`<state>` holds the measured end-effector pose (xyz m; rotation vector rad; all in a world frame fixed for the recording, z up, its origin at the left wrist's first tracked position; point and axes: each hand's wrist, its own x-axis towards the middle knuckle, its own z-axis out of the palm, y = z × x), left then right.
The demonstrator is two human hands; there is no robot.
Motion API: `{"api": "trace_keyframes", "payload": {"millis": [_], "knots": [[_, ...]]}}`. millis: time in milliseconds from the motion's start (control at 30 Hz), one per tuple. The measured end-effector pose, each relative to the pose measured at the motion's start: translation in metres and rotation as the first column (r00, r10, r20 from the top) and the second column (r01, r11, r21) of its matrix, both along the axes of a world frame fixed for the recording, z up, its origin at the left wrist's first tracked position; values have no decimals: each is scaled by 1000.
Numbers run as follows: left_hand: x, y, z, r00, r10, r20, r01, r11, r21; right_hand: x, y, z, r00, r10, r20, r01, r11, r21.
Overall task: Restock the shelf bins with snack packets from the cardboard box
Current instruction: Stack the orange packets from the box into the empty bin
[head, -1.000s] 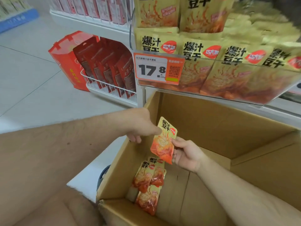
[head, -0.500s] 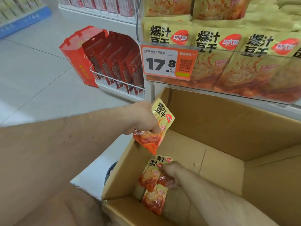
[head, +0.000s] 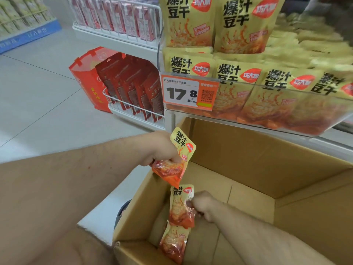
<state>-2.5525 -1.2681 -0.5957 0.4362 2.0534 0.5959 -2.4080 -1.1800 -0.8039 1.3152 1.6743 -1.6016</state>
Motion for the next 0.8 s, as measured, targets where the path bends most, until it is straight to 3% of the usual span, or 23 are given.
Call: {"api": "trace_keyframes", "payload": {"millis": [200,433,667,800], "knots": [[7,4,21,994,-1,108,-8,996,83,52,57,140,960,-54,-275,11,988,-155],[61,21,55,910,-182,373,40,932,359,87,57,229,849,-167,-501,168,985,-44],[88,30,75,896,-279,346,77,864,497,94,47,268,774,-200,-601,320,942,99],[98,36,83,935,-217,281,26,832,555,97,53,282,736,-257,-626,396,914,91]]}}
